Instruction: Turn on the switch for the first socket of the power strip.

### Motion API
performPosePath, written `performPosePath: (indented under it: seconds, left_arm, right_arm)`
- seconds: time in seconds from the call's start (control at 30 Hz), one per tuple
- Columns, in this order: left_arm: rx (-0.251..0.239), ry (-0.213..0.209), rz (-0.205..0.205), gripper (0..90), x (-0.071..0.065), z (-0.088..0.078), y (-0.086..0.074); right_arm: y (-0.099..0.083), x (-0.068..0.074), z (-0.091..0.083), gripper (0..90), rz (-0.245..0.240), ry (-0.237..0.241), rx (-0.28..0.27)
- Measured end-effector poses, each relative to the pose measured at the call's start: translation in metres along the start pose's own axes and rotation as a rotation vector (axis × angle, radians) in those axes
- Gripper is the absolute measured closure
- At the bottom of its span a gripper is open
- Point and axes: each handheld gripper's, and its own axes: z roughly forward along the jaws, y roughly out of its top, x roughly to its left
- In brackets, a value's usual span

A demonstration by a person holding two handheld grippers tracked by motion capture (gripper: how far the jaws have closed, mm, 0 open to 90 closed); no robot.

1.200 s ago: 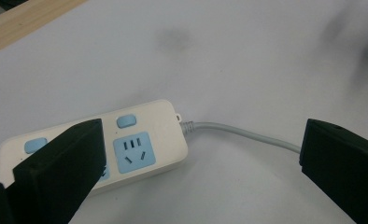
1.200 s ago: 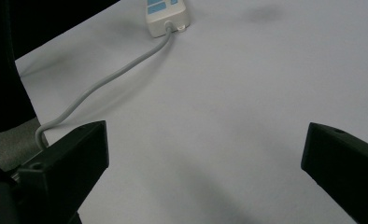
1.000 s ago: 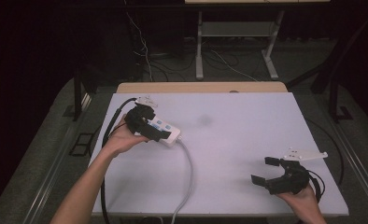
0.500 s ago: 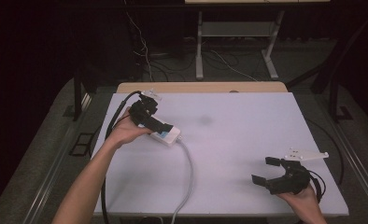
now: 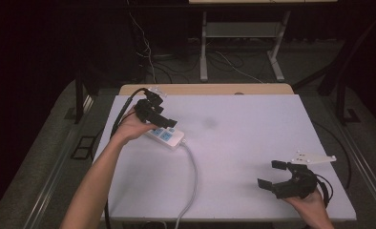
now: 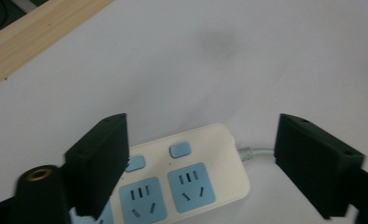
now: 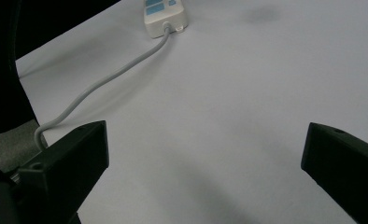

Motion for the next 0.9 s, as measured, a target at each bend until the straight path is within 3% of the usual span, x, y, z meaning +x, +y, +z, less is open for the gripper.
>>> performPosePath:
  seconds: [0.33,0.4,0.47,0.5,0.53,0.57,0.63,0.9]
  left_arm:
    - [0.014,0.008,-0.010,47.3,0.006,0.012,-0.002]
    - [0.018,-0.005,-0.013,63.4,0.006,0.015,-0.002]
    - [0.027,-0.012,-0.013,68.0,0.006,0.018,-0.002]
    - [0.031,-0.016,-0.014,77.5,0.006,0.020,-0.002]
    - [0.033,-0.019,-0.012,77.5,0.006,0.021,-0.002]
    - [0.033,-0.018,-0.015,85.1,0.006,0.022,-0.001]
    - [0.034,-0.023,-0.020,88.8,0.006,0.025,-0.002]
    - [0.061,-0.027,-0.022,89.1,0.007,0.038,-0.003]
  right_arm:
    - [-0.001,0.000,0.000,0.4,0.001,0.000,-0.002]
    - [-0.001,0.000,0.000,0.4,0.001,0.000,-0.002]
    - [-0.001,-0.001,0.000,0.4,0.001,-0.001,-0.002]
    - [-0.001,-0.001,0.000,0.4,0.002,-0.001,-0.004]
    - [-0.001,-0.001,0.000,0.4,0.002,-0.001,-0.004]
    - [-0.001,-0.001,0.000,0.4,0.001,0.000,-0.005]
    - [-0.001,-0.001,0.000,0.4,0.001,0.000,-0.004]
    - [-0.001,-0.002,0.000,0.4,0.000,-0.001,-0.005]
